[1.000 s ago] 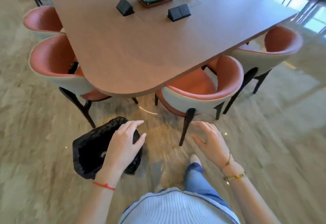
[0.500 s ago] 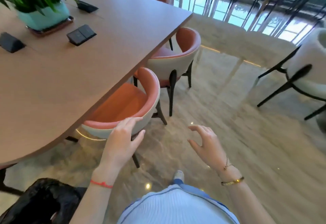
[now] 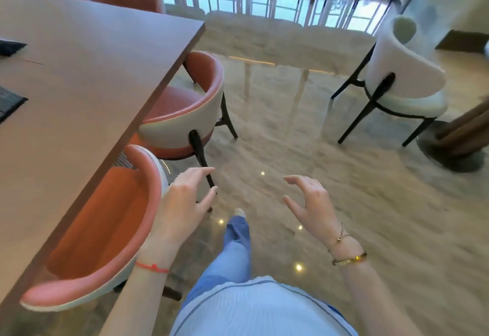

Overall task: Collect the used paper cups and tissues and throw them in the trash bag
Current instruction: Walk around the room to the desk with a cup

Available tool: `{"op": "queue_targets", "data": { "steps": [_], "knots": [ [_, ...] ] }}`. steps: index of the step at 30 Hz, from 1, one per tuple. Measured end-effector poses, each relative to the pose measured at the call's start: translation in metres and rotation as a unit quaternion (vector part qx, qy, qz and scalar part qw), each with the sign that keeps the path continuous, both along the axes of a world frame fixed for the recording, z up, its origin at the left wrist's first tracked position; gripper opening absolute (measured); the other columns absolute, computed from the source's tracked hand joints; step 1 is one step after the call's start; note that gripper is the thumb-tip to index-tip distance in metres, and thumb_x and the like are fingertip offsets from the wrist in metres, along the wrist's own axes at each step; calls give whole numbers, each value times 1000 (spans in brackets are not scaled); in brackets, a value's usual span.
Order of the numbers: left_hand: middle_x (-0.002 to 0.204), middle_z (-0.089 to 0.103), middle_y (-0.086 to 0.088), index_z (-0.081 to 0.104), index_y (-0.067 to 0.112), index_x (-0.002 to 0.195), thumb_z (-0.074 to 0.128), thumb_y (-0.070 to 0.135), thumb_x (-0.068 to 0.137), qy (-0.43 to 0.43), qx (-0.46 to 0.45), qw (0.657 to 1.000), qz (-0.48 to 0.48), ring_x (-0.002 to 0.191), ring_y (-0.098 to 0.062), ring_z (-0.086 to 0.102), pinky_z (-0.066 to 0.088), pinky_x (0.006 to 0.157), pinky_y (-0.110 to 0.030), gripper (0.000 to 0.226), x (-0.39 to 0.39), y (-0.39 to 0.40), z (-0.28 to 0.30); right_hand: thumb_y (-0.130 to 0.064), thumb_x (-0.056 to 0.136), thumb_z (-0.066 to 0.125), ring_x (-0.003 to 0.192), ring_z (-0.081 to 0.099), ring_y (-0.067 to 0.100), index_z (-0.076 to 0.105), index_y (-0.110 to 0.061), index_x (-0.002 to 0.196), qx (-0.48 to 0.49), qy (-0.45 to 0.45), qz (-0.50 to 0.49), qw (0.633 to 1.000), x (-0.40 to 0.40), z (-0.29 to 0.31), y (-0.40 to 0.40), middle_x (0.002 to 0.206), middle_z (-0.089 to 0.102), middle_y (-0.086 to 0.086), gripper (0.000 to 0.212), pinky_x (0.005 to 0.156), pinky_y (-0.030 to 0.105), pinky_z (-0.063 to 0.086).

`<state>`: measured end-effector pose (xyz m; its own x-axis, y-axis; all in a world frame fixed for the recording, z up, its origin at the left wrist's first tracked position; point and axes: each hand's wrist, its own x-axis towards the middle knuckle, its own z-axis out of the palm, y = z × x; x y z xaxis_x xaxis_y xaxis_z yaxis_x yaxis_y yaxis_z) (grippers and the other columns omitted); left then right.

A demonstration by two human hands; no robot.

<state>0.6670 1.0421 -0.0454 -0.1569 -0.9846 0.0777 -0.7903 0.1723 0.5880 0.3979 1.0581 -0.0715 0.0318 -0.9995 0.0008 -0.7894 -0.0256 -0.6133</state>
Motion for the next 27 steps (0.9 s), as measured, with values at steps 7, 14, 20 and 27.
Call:
{"op": "queue_targets", "data": {
  "steps": [7,14,20,27],
  "knots": [
    [119,62,4,60,18,124,66,25,88,1,-2,999,-42,112,-13,57,46,98,-34,37,-44,-139,-5,-12,79,72,103,58,21,63,-11,112,-22,-1,-36,999,-41,-5,-118,108,66,3,34,94,27,41],
    [121,61,7,59,20,125,65,25,89,11,-20,997,-74,114,-10,56,45,98,-31,37,-86,-297,11,-13,80,71,102,57,17,62,-13,114,-35,-2,-53,998,-73,5,-266,107,65,0,35,91,17,36],
    [120,62,6,59,18,125,66,23,88,7,-15,995,-95,113,-12,57,46,94,-28,38,-120,-412,22,-13,80,71,105,56,19,62,-12,114,-34,-19,-84,996,-100,9,-371,110,65,2,35,94,19,35],
    [121,62,4,60,17,125,66,23,89,1,-18,995,-97,114,-13,58,47,97,-35,37,-155,-542,12,-14,81,70,107,55,17,62,-13,115,-27,-20,-96,995,-145,-1,-498,111,65,0,35,94,18,36]
  ]
}}
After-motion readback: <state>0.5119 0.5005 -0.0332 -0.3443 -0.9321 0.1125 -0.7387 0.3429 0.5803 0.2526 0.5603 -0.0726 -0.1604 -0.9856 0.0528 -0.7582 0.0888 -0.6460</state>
